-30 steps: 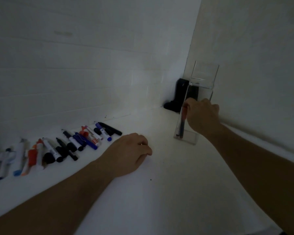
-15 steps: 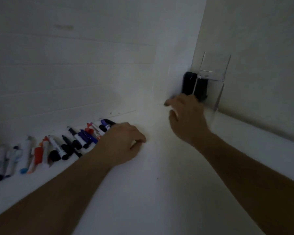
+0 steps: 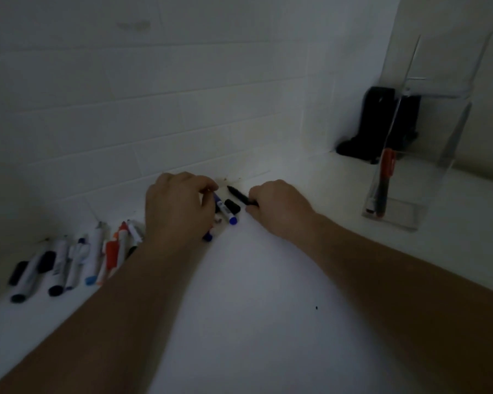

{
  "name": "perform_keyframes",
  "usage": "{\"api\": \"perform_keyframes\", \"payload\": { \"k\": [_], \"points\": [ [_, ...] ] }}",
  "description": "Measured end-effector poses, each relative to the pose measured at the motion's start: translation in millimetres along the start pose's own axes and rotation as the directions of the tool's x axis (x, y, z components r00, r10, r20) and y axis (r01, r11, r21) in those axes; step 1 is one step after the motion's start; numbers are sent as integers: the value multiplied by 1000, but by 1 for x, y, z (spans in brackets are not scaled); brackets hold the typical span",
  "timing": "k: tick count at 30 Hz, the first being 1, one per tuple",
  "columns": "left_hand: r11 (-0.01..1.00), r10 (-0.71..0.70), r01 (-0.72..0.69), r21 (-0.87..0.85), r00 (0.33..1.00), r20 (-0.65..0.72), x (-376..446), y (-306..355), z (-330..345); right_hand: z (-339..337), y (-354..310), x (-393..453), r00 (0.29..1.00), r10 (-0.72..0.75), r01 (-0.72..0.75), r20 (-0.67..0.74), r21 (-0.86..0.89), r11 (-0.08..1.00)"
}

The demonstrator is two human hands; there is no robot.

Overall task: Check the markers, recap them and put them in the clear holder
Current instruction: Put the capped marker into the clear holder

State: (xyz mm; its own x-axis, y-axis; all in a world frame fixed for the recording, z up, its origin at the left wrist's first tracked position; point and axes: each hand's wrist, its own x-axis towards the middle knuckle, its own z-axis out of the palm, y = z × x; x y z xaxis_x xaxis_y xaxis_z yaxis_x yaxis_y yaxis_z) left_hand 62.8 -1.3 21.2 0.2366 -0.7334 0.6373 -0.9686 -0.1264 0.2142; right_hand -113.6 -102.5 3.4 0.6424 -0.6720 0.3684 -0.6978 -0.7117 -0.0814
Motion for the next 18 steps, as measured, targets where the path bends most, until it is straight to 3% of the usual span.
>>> {"api": "perform_keyframes", "payload": {
  "k": [6,12,18],
  "points": [
    [999,-23,21,26,997,73,-1,0,8,-20,14,-45,980,147,-146,136,-14,989],
    [1000,-2,-2,29,990,143,-4,20,10,-15,31,-62,966,251,-239,-56,166,957],
    [964,-1,-112,241,905,425,13,48,16,-15,31,-60,949,309,-285,-59,253,924]
  ]
}}
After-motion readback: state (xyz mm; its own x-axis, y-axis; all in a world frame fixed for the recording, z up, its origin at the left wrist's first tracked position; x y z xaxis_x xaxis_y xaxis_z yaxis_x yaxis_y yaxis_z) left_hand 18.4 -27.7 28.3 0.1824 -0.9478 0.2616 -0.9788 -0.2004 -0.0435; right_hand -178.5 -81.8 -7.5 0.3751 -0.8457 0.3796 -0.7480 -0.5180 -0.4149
